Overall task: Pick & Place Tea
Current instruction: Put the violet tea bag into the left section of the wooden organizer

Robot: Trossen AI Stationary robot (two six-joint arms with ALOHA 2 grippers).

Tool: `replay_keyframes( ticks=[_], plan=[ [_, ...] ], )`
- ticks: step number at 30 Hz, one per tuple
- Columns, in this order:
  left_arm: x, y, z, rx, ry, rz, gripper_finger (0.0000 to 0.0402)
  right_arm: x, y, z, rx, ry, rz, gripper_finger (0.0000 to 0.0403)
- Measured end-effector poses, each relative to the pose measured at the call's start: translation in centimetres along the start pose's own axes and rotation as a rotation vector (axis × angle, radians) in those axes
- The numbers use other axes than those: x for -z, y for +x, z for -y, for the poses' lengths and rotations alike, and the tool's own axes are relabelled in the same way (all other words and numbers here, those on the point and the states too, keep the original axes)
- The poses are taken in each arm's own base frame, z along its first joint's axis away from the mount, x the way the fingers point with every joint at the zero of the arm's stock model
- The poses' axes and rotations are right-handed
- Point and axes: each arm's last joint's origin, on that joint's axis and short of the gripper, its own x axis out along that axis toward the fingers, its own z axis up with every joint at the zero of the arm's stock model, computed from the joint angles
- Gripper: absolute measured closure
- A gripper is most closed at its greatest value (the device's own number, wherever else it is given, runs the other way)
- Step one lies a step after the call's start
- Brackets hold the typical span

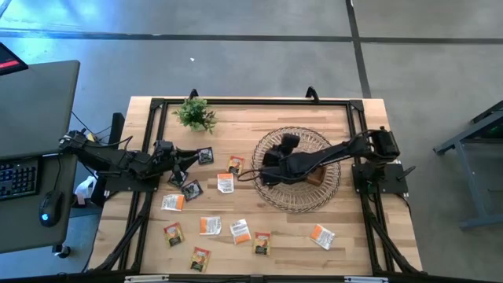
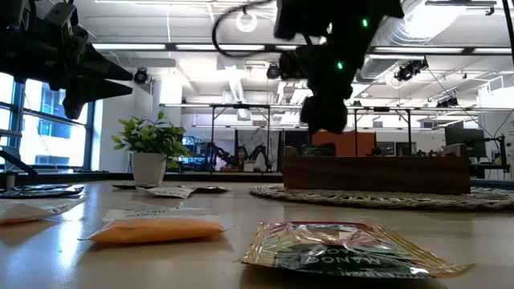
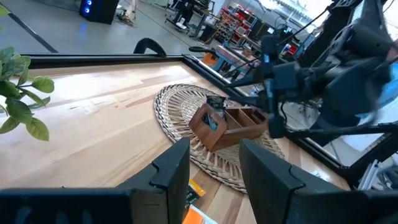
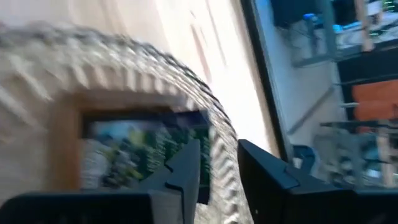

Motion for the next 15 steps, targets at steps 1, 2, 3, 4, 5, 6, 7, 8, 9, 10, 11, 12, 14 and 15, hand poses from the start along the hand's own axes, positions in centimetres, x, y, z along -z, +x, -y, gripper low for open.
replay_keyframes(
  ticks=[1, 2, 3, 4, 5, 6, 7, 8, 9, 10, 11, 12, 14, 15],
  plan=[
    [0.0, 0.0, 0.0, -0.002, 0.000, 0.001, 0.0263, -0.4, -0.4, 0.0, -0.021, 0.014, 0.013, 0.0289],
    [0.0, 0.0, 0.0, -0.003, 0.001, 0.000, 0.0263, -0.9, -0.9, 0.1, -0.040, 0.036, 0.030, 0.0287],
    [0.0, 0.0, 0.0, -0.007, 0.000, 0.000, 0.0263, -1.4, -1.3, 0.1, -0.060, 0.064, 0.050, 0.0286],
    [0.1, 0.0, -0.1, -0.008, -0.015, -0.003, 0.0263, -1.9, -1.8, 0.1, -0.076, 0.089, 0.072, 0.0285],
    [0.1, 0.0, -0.1, -0.009, -0.032, -0.008, 0.0263, -2.4, -2.2, 0.0, -0.092, 0.112, 0.096, 0.0285],
    [0.2, 0.0, -0.1, -0.011, -0.040, -0.018, 0.0263, -2.9, -2.5, 0.0, -0.109, 0.136, 0.126, 0.0285],
    [0.3, 0.0, -0.2, -0.014, -0.039, -0.030, 0.0263, -3.3, -2.8, -0.1, -0.130, 0.153, 0.158, 0.0284],
    [0.5, 0.0, -0.3, -0.015, -0.031, -0.046, 0.0263, -3.7, -3.0, -0.3, -0.159, 0.163, 0.190, 0.0284],
    [0.6, 0.0, -0.4, -0.017, -0.018, -0.061, 0.0263, -4.1, -3.1, -0.5, -0.197, 0.159, 0.218, 0.0284],
    [0.7, 0.0, -0.4, -0.017, 0.000, -0.072, 0.0263, -4.4, -3.3, -0.6, -0.243, 0.146, 0.241, 0.0284],
    [0.7, 0.0, -0.4, -0.016, 0.022, -0.078, 0.0263, -4.6, -3.3, -0.8, -0.291, 0.140, 0.260, 0.0284],
    [0.7, 0.0, -0.4, -0.011, 0.048, -0.079, 0.0263, -4.8, -3.3, -1.0, -0.349, 0.143, 0.277, 0.0284],
    [0.5, 0.0, -0.2, 0.007, 0.091, -0.061, 0.0263, -5.1, -3.1, -1.4, -0.457, 0.160, 0.314, 0.0284],
    [0.3, 0.0, -0.1, 0.024, 0.112, -0.047, 0.0263, -5.1, -3.0, -1.6, -0.500, 0.167, 0.331, 0.0284]
  ],
)
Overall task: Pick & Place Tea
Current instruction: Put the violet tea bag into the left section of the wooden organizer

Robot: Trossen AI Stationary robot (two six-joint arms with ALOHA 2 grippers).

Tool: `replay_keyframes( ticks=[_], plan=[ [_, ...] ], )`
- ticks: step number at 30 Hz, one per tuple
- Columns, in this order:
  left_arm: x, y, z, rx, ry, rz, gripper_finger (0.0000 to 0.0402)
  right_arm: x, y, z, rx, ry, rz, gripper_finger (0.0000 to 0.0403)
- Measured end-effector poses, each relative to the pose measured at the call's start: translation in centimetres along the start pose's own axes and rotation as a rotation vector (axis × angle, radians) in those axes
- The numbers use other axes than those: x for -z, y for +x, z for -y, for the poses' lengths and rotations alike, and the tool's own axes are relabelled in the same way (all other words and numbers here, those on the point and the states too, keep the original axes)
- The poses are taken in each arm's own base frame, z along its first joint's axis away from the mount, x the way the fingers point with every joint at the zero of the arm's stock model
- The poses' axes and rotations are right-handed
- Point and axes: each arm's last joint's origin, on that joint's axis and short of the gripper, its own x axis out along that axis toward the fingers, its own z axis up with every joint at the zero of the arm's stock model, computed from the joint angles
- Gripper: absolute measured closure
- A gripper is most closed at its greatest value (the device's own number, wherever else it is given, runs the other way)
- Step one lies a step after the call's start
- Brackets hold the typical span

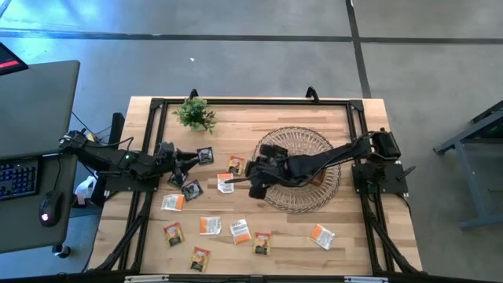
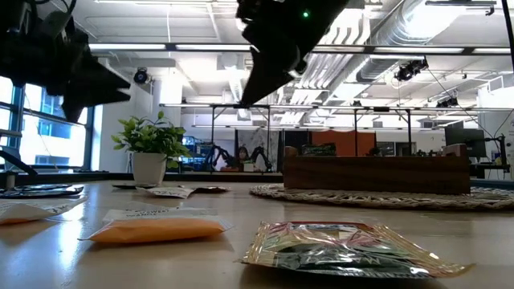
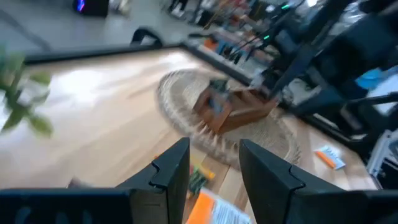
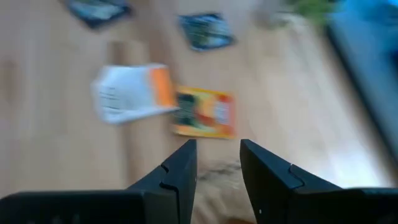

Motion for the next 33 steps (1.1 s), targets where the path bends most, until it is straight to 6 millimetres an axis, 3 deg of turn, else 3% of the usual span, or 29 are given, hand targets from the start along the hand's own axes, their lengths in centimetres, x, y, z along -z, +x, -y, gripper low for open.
replay_keyframes(
  ticks=[5, 13, 23, 33],
  plan=[
    [-2.0, -0.6, 0.7, 0.010, 0.109, -0.024, 0.0263, 0.1, 0.8, -0.6, -0.113, 0.001, 0.140, 0.0284],
    [-3.2, -1.7, 0.7, -0.077, 0.078, -0.347, 0.0263, 1.3, 1.6, -0.9, -0.154, 0.020, 0.257, 0.0284],
    [-0.5, 0.1, 2.1, -0.031, 0.019, -0.738, 0.0263, 1.4, 1.9, -0.6, -0.145, 0.010, 0.256, 0.0284],
    [3.1, 1.9, 2.3, -0.257, -0.049, -1.022, 0.0263, 1.5, 1.9, -0.6, -0.148, 0.008, 0.252, 0.0284]
  ],
)
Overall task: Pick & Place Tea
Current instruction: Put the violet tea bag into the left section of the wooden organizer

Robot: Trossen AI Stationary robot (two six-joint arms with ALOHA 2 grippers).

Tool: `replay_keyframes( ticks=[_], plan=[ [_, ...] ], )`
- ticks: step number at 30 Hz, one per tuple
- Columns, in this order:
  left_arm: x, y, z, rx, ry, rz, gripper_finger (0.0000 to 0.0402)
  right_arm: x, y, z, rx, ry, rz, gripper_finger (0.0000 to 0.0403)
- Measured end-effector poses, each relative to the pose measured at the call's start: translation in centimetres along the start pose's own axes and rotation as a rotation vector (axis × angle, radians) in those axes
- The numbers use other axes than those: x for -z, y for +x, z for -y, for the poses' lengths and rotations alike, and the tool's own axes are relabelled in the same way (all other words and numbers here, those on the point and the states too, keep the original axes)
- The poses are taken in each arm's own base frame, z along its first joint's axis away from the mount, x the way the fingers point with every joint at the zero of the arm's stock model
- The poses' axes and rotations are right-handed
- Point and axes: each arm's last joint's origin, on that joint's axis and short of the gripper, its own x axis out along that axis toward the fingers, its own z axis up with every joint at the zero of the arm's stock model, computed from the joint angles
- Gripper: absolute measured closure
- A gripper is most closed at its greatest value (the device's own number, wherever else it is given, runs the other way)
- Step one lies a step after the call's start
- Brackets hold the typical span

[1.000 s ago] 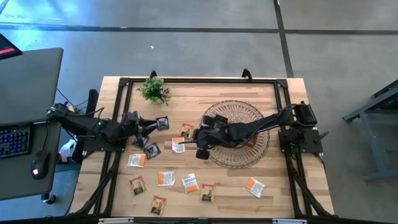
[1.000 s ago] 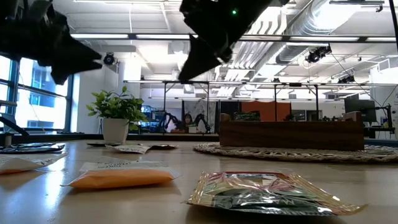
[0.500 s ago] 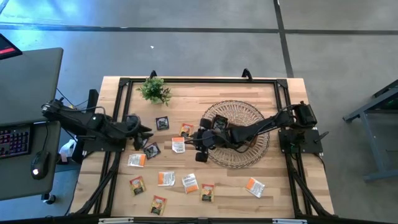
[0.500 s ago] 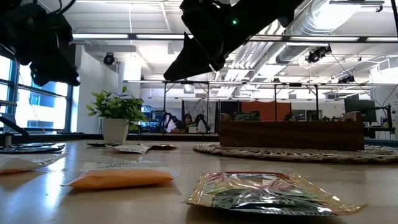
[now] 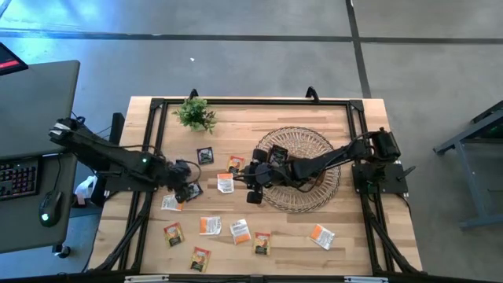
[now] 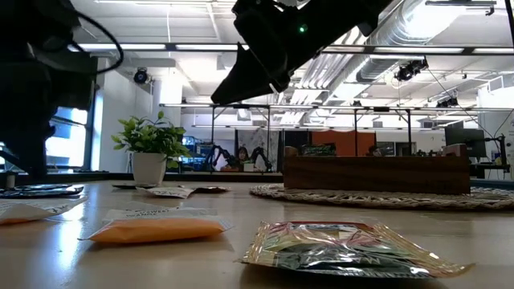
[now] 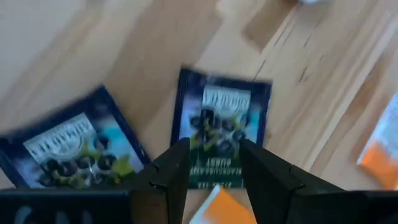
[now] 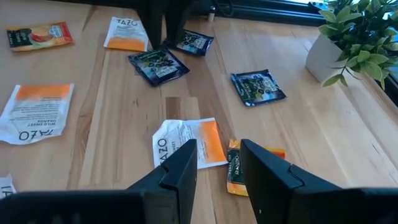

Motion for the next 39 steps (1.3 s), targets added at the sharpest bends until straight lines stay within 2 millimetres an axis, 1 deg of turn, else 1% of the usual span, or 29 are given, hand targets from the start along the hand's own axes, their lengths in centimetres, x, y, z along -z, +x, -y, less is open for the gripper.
replay_keyframes(
  ticks=[2, 6, 9, 13, 18, 21, 23, 25, 28, 30, 32, 34, 36, 39],
  plan=[
    [0.1, 0.6, 0.0, -0.046, 0.008, -0.029, 0.0263, 0.0, 0.0, 0.0, 0.000, -0.001, -0.001, 0.0284],
    [-0.1, 1.7, 0.1, -0.118, 0.070, -0.012, 0.0263, 0.0, 0.0, 0.0, 0.000, -0.001, -0.001, 0.0284],
    [-0.3, 2.5, 0.6, -0.121, 0.187, -0.012, 0.0263, 0.0, 0.0, 0.0, 0.000, 0.000, -0.001, 0.0284],
    [-0.9, 3.5, 1.6, -0.089, 0.322, 0.036, 0.0263, 0.0, 0.0, 0.0, 0.000, -0.001, -0.001, 0.0284],
    [-2.3, 3.8, 3.7, -0.053, 0.470, 0.106, 0.0263, 0.0, 0.0, 0.0, 0.000, 0.000, 0.001, 0.0284],
    [-3.6, 3.4, 5.7, 0.012, 0.605, 0.176, 0.0263, -0.1, 0.0, 0.0, 0.000, 0.002, 0.006, 0.0284],
    [-4.3, 3.1, 6.8, 0.025, 0.637, 0.186, 0.0263, -0.1, 0.0, 0.0, 0.000, 0.003, 0.009, 0.0284],
    [-4.9, 2.8, 7.7, 0.027, 0.610, 0.175, 0.0263, -0.1, 0.0, 0.0, 0.000, 0.003, 0.008, 0.0284],
    [-5.6, 1.7, 8.8, 0.073, 0.471, 0.153, 0.0263, -0.1, 0.0, 0.0, -0.010, 0.002, 0.006, 0.0284],
    [-5.6, 1.3, 9.0, 0.068, 0.398, 0.104, 0.0263, 0.0, 0.2, -0.2, -0.045, 0.008, 0.015, 0.0284],
    [-5.2, 1.0, 8.9, 0.028, 0.356, 0.059, 0.0263, 0.0, 0.6, -0.4, -0.091, 0.027, 0.030, 0.0284],
    [-4.7, 0.5, 8.7, -0.028, 0.313, 0.019, 0.0263, 0.3, 1.5, -0.9, -0.139, 0.051, 0.067, 0.0286],
    [-3.9, 0.4, 8.5, -0.068, 0.254, -0.011, 0.0263, 1.2, 2.8, -1.5, -0.196, 0.045, 0.083, 0.0292],
    [-2.4, 0.4, 8.8, -0.116, 0.175, 0.050, 0.0263, 2.6, 4.9, -2.0, -0.250, 0.048, 0.106, 0.0306]
  ],
)
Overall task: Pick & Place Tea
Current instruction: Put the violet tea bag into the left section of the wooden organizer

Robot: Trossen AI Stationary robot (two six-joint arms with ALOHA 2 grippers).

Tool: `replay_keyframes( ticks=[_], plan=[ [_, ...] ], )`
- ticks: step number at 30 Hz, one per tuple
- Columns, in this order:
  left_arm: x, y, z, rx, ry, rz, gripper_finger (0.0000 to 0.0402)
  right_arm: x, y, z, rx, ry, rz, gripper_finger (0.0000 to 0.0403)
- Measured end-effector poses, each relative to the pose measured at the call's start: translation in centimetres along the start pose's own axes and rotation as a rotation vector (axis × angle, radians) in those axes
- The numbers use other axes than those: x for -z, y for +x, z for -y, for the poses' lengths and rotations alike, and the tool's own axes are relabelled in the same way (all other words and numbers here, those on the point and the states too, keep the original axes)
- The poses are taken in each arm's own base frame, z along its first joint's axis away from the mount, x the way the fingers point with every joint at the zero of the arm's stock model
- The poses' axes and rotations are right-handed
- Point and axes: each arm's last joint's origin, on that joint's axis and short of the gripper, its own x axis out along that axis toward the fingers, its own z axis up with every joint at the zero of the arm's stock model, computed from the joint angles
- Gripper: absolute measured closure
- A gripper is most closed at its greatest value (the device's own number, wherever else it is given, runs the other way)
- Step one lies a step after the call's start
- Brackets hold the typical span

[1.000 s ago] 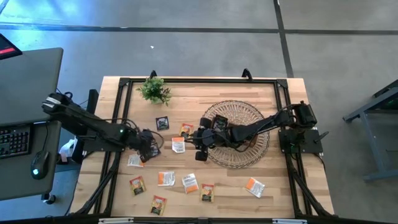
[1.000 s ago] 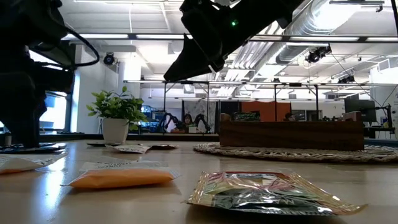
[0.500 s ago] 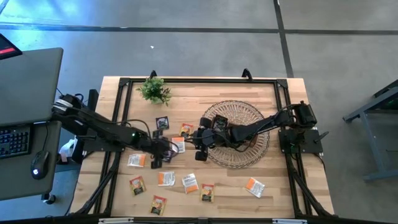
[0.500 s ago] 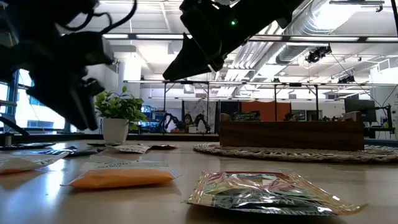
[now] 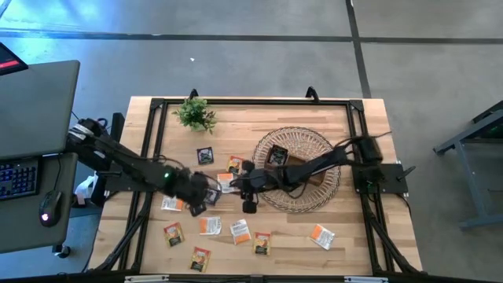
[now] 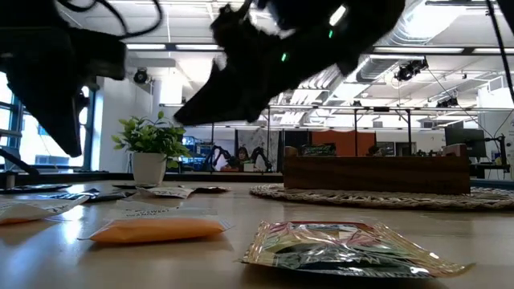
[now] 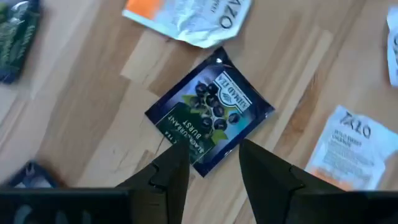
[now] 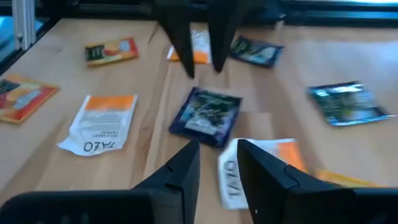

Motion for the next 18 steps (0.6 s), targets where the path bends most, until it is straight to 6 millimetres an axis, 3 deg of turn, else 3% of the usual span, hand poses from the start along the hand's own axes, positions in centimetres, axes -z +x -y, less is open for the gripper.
replay_keyframes(
  ticks=[5, 10, 13, 18],
  plan=[
    [2.6, 0.6, 0.0, -0.062, -0.170, 0.137, 0.0263, 0.3, 3.1, -0.3, -0.005, -0.013, -0.010, 0.0328],
    [4.1, 2.3, -1.2, -0.055, -0.338, 0.188, 0.0263, 1.3, 6.1, -1.2, 0.025, -0.053, -0.160, 0.0363],
    [4.8, 2.9, -1.9, -0.054, -0.377, 0.156, 0.0263, 0.9, 7.1, -1.3, 0.053, -0.062, -0.204, 0.0395],
    [5.3, 3.8, -2.2, 0.013, -0.408, 0.173, 0.0263, 1.1, 8.2, -1.2, 0.069, -0.049, -0.235, 0.0393]
  ],
)
